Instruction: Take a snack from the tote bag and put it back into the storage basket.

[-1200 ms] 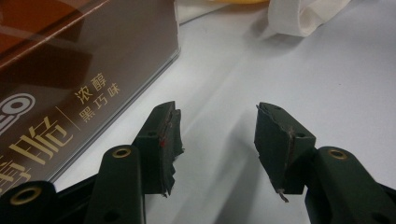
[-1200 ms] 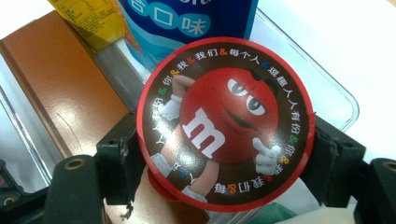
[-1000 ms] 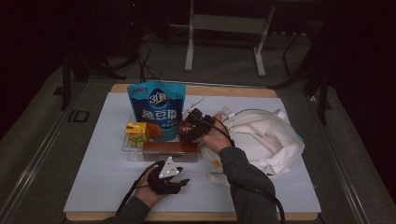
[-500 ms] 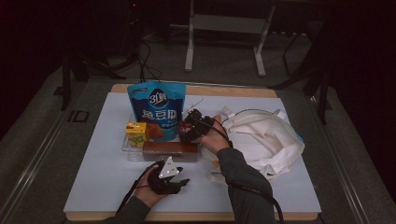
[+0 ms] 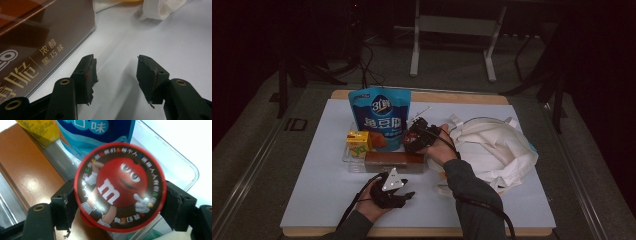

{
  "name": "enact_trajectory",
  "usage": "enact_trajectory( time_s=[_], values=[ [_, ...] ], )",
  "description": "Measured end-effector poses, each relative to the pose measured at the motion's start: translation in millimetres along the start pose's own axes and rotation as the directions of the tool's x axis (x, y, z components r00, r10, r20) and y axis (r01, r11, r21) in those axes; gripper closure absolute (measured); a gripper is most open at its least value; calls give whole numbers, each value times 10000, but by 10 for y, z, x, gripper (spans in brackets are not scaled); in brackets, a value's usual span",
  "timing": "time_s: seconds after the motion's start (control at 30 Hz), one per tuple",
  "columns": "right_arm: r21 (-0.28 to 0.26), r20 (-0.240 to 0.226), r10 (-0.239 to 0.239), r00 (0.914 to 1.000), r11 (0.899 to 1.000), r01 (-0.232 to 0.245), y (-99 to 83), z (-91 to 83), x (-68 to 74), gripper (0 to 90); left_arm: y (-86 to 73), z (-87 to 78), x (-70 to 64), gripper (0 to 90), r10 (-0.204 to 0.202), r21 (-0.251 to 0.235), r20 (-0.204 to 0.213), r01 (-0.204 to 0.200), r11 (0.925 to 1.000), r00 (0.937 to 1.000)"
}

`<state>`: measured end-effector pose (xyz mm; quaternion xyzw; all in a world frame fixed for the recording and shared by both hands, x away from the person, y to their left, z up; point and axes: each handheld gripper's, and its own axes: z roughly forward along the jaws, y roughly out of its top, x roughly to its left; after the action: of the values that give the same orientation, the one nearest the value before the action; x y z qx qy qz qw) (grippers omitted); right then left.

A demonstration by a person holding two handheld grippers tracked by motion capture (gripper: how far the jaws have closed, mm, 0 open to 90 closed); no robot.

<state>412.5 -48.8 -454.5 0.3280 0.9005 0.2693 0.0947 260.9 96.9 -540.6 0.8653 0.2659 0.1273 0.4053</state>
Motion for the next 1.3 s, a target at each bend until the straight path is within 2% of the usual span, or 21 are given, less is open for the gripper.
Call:
enact_trajectory(
  time_s=[0.07, 0.1, 0.33, 0.6, 0.8, 1.3],
  values=[
    [-175, 72, 93, 9999, 9998, -92, 0, -25, -17, 239, 0, 0, -1, 487, 12, 2, -5, -12, 10000, 10000],
    [-296, -34, 181, 9998, 9994, -182, 2, -51, -34, 239, 0, 1, 0, 487, 5, 1, -1, -5, 10000, 10000],
    [-500, 94, 223, 9997, 9985, -218, -3, -180, -98, 244, 1, 2, 0, 486, -9, 32, -14, 9, 10000, 10000],
    [-534, 174, 135, 9998, 9985, -125, -25, -267, -132, 254, 0, 2, 0, 486, -6, 17, -16, 6, 10000, 10000],
    [-610, 78, 249, 9997, 9978, -244, -47, -327, -167, 303, 0, 3, 0, 486, -11, 11, -16, 11, 10000, 10000],
    [-858, 186, 132, 9997, 9962, -116, -136, -535, -242, 323, 1, 3, 1, 486, -24, 19, -18, 24, 10000, 10000]
  ],
)
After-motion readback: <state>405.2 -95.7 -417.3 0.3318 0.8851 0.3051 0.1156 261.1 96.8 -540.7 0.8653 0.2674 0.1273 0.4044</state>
